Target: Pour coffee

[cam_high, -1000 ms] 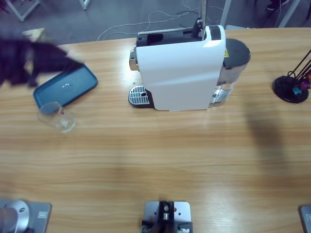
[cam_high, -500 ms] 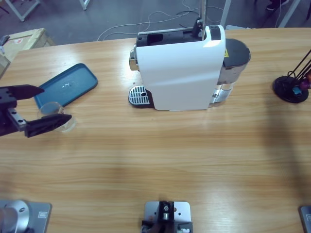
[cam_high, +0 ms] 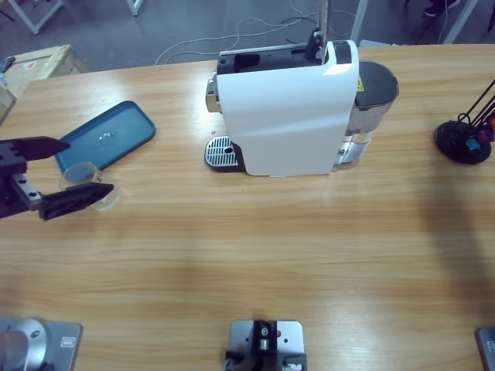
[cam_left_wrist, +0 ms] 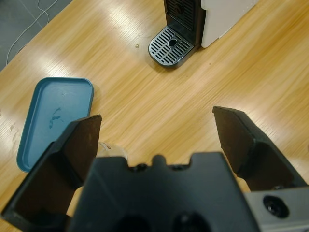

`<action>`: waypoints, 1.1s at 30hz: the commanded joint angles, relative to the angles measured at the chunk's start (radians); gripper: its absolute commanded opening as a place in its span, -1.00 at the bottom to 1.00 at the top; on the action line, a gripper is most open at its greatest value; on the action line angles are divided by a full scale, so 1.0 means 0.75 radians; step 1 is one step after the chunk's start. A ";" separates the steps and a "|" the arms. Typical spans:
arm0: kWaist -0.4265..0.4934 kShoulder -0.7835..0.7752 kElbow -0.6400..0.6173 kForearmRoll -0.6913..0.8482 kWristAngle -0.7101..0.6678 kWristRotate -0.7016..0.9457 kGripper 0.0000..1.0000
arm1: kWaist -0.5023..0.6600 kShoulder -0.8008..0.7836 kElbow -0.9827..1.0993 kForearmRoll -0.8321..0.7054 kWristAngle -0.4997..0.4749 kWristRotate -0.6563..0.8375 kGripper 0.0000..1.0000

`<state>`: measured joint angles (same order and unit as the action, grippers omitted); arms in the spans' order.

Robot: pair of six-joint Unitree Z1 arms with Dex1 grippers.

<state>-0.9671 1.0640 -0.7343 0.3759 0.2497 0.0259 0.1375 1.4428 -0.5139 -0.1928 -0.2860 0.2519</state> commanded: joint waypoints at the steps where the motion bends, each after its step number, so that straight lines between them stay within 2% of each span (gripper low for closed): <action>1: -0.018 -0.041 0.057 -0.004 0.000 -0.023 0.98 | -0.029 0.054 0.025 -0.040 0.025 -0.019 -0.17; 10: -0.018 -0.036 0.065 -0.004 -0.019 -0.051 0.98 | -0.028 -0.044 0.031 -0.040 0.019 -0.026 -0.20; 11: -0.018 -0.040 0.065 -0.004 -0.021 -0.052 0.98 | -0.028 -0.044 0.029 -0.040 0.019 -0.030 -0.35; 15: -0.018 -0.050 0.072 -0.004 -0.022 -0.053 0.98 | -0.028 -0.038 0.031 -0.042 0.031 -0.035 -0.44; 16: -0.018 -0.050 0.073 -0.004 -0.022 -0.054 0.98 | -0.028 -0.039 0.032 -0.042 0.035 -0.040 -0.62; 18: -0.018 -0.048 0.073 -0.004 -0.022 -0.057 0.98 | -0.028 -0.040 0.035 -0.042 0.042 -0.047 -0.67; 20: -0.018 -0.050 0.075 -0.004 -0.022 -0.059 0.98 | -0.028 -0.043 0.038 -0.047 0.050 -0.056 -0.92; 24: -0.018 -0.057 0.083 -0.004 -0.022 -0.061 0.98 | -0.028 -0.060 0.039 -0.051 0.054 -0.067 -1.00; 29: -0.018 -0.075 0.098 -0.004 -0.028 -0.068 0.98 | -0.028 -0.094 0.033 -0.038 0.052 -0.072 -1.00; 33: -0.018 -0.101 0.117 -0.006 -0.036 -0.082 0.98 | -0.009 -0.182 0.000 0.057 0.044 -0.072 -1.00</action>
<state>-0.9671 1.0287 -0.6993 0.3757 0.2416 -0.0161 0.1309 1.4015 -0.5095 -0.2183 -0.2541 0.2093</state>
